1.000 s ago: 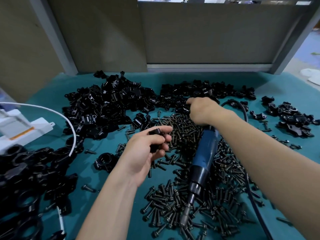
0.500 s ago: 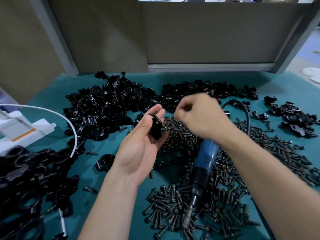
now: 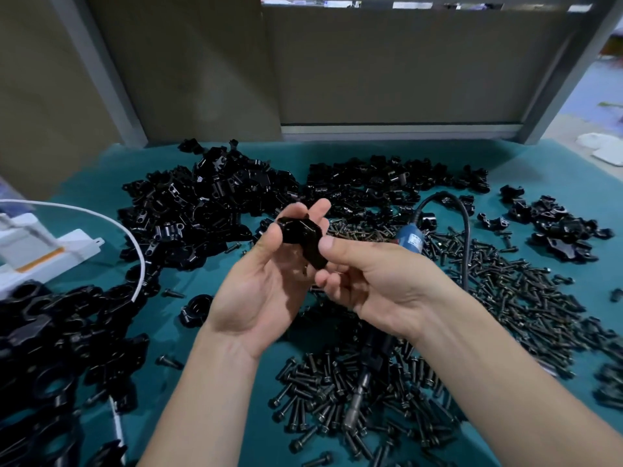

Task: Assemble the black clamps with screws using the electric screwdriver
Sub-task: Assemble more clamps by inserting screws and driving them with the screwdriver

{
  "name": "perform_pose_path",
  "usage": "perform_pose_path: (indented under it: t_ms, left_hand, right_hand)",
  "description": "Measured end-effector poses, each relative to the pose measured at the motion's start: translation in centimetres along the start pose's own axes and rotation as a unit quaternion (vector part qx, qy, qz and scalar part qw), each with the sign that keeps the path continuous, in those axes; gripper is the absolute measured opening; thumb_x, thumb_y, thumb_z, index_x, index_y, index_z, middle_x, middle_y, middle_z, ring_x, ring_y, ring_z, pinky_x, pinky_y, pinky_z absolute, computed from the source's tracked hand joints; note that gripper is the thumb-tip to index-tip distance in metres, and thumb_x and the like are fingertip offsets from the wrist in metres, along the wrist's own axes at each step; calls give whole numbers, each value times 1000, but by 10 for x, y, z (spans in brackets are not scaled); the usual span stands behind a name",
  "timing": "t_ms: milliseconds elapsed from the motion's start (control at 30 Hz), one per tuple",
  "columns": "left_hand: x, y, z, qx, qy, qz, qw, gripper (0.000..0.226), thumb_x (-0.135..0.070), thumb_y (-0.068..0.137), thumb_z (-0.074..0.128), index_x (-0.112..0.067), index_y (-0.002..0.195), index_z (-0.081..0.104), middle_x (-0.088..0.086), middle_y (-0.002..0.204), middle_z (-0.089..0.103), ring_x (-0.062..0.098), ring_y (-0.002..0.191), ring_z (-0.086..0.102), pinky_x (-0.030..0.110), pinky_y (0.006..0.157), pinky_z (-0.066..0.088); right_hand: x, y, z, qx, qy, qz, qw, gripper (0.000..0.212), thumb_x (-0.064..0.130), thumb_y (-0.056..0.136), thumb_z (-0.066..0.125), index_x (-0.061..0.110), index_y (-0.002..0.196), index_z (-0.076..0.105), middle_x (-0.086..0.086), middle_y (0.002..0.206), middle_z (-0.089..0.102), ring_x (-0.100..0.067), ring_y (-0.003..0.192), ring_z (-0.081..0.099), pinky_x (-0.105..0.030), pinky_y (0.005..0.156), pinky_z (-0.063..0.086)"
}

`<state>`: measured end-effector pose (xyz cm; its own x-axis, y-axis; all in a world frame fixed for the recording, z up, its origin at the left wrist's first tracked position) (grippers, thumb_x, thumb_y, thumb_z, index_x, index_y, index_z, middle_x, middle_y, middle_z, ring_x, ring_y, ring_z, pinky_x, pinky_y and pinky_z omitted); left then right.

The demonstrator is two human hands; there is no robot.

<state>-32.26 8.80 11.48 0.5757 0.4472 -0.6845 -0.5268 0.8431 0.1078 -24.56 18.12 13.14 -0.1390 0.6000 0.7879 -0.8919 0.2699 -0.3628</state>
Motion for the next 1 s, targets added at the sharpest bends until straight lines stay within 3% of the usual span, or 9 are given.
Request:
perform_pose_path:
  t_ms: [100, 233, 300, 400, 500, 633, 800, 867, 1000]
  left_hand:
    - [-1, 3, -7, -37, 46, 20, 998, 40, -26, 94, 59, -32, 132, 72, 0, 137, 68, 17, 125, 57, 35, 95, 52]
    - [0, 3, -6, -93, 274, 39, 956, 54, -25, 89, 60, -49, 137, 65, -15, 152, 57, 3, 142, 49, 41, 117, 42]
    - [6, 2, -1, -78, 326, 10, 942, 62, -28, 82, 68, -52, 139, 61, -14, 150, 59, 6, 141, 52, 42, 120, 40]
    - [14, 2, 1, -76, 310, -16, 947, 73, -35, 74, 76, -54, 142, 56, 4, 142, 64, 19, 133, 61, 42, 118, 42]
    - [16, 3, -2, -80, 285, 0, 955, 66, -21, 79, 73, -51, 137, 62, 3, 108, 66, 16, 113, 67, 45, 111, 51]
    - [14, 4, -3, -42, 280, 1, 959, 56, -13, 89, 63, -42, 136, 66, 0, 129, 72, 20, 123, 67, 40, 108, 54]
    - [12, 8, -10, -116, 316, 42, 941, 30, -16, 98, 65, -31, 121, 77, 3, 123, 77, 22, 119, 71, 43, 108, 53]
    - [14, 9, -16, -177, 347, 61, 919, 32, -6, 102, 61, -30, 110, 81, -2, 115, 79, 17, 114, 73, 43, 108, 53]
    - [17, 8, -24, -230, 345, 49, 909, 37, -1, 104, 55, -28, 100, 80, -3, 103, 81, 12, 103, 75, 32, 98, 57]
  right_hand:
    - [10, 1, -10, -60, -94, -93, 989, 23, 5, 65, 87, 9, 86, 81, -6, 74, 71, -11, 58, 64, -18, 56, 54]
    - [31, -9, -20, -227, -434, -285, 824, 31, 6, 69, 93, 30, 81, 76, 11, 69, 69, 0, 56, 55, -18, 58, 53]
    - [29, -12, -17, -223, -474, -322, 789, 33, 6, 74, 89, 34, 81, 74, 19, 71, 68, 1, 54, 52, -14, 52, 48]
    - [25, -9, -20, -222, -442, -326, 805, 36, 5, 77, 87, 38, 79, 73, 28, 74, 69, 3, 61, 56, -10, 59, 47]
    - [23, -2, -27, -198, -351, -312, 861, 32, 0, 77, 86, 29, 80, 76, 12, 79, 76, 0, 64, 62, -17, 64, 53]
    - [19, 6, -33, -159, -234, -280, 917, 24, -3, 77, 85, 19, 82, 78, -4, 77, 77, -10, 64, 65, -19, 57, 50]
    - [18, 12, -32, -104, -312, -230, 916, 13, 4, 85, 81, 16, 87, 77, -8, 69, 74, -16, 57, 65, -31, 59, 57]
    - [25, 19, -34, -117, -401, -224, 881, 4, 17, 89, 80, 21, 88, 79, 0, 72, 76, -13, 61, 68, -31, 66, 60]
    - [69, 51, -40, -244, -612, -268, 703, 14, 24, 94, 66, 32, 92, 76, 13, 81, 74, -5, 67, 65, -16, 60, 47]
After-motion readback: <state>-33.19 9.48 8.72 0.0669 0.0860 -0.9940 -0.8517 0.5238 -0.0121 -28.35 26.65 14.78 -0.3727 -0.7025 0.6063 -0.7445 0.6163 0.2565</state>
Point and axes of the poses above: each hand's wrist, its own y-axis towards the middle knuckle, its own z-axis out of the palm, x = y × z, the point moved 5 cm from there along y, towards the middle knuckle
